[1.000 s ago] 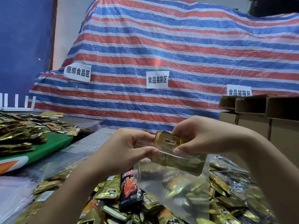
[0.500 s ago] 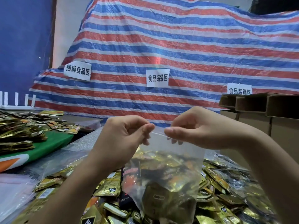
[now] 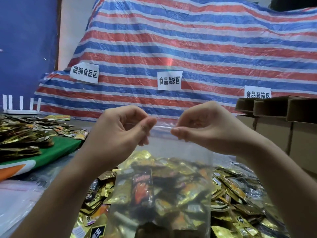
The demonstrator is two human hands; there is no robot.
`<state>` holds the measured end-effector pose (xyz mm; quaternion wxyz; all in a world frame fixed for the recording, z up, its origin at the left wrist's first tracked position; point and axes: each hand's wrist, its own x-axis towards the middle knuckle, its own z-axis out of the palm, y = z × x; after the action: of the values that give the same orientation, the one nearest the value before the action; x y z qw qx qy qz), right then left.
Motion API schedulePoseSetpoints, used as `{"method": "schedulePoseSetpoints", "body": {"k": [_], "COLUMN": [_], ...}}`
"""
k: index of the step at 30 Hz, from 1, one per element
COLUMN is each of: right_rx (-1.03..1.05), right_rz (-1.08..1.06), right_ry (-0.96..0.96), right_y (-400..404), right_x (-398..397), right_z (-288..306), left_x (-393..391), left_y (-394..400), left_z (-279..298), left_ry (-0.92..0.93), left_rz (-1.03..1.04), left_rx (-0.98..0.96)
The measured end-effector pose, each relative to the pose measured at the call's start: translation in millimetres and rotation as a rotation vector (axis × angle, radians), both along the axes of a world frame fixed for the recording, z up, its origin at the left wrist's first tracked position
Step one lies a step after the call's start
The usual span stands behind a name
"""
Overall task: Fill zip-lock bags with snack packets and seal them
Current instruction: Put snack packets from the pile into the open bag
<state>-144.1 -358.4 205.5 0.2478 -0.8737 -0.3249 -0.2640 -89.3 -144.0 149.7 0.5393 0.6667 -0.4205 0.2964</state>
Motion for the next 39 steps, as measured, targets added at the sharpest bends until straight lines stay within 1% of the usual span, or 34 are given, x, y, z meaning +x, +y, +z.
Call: {"method": "schedulePoseSetpoints", "body": {"k": [3,9,12,13,14,16,17,18,19,22,23,25,29,31,32,35,36,37,39], "right_rx": [0.016,0.018,0.008,0.066,0.184,0.489,0.59,0.64,0.639,0.445,0.39,0.311,0.074,-0.036,-0.063,-0.037,-0.06,-0.132,-0.379], "right_rz": [-0.006,-0.028,-0.041,-0.037,-0.027,-0.021,-0.049,-0.099,-0.165,-0.416,-0.455,-0.447,-0.391,-0.386,-0.381,-0.342,-0.342,-0.369,-0.512], "right_ry": [0.039,0.134,0.139,0.145,0.172,0.259,0.304,0.347,0.385,0.459,0.482,0.489,0.552,0.535,0.521,0.495,0.481,0.461,0.406], "right_y": [-4,-10,-10,-11,-13,-18,-22,-26,-30,-39,-40,-42,-36,-30,-26,-9,-2,4,16], "right_x": [11,27,31,35,39,52,58,64,70,82,85,88,89,91,91,91,91,94,98], "right_z": [-10,-22,-25,-26,-26,-27,-28,-31,-36,-57,-64,-79,-100,-104,-105,-110,-111,-113,-119], "left_x": [9,25,30,31,32,34,34,34,34,33,32,32,29,29,29,26,24,22,19], "left_y": [2,-1,-1,0,0,1,2,1,0,-4,-6,-9,-13,-10,-9,-2,-1,1,2], "left_z": [-4,-10,-13,-14,-14,-16,-18,-20,-22,-31,-36,-46,-71,-79,-81,-86,-89,-91,-96], "left_ry": [0.056,0.124,0.147,0.15,0.148,0.131,0.119,0.105,0.093,0.087,0.089,0.096,0.17,0.195,0.196,0.183,0.176,0.172,0.159], "left_rz": [-0.031,-0.031,-0.025,-0.023,-0.018,0.004,0.02,0.035,0.047,0.057,0.06,0.08,0.1,0.09,0.089,0.085,0.081,0.08,0.092], "left_rx": [0.09,0.169,0.209,0.217,0.225,0.236,0.231,0.226,0.222,0.204,0.19,0.141,0.02,0.009,0.006,-0.05,-0.058,-0.059,-0.06]}}
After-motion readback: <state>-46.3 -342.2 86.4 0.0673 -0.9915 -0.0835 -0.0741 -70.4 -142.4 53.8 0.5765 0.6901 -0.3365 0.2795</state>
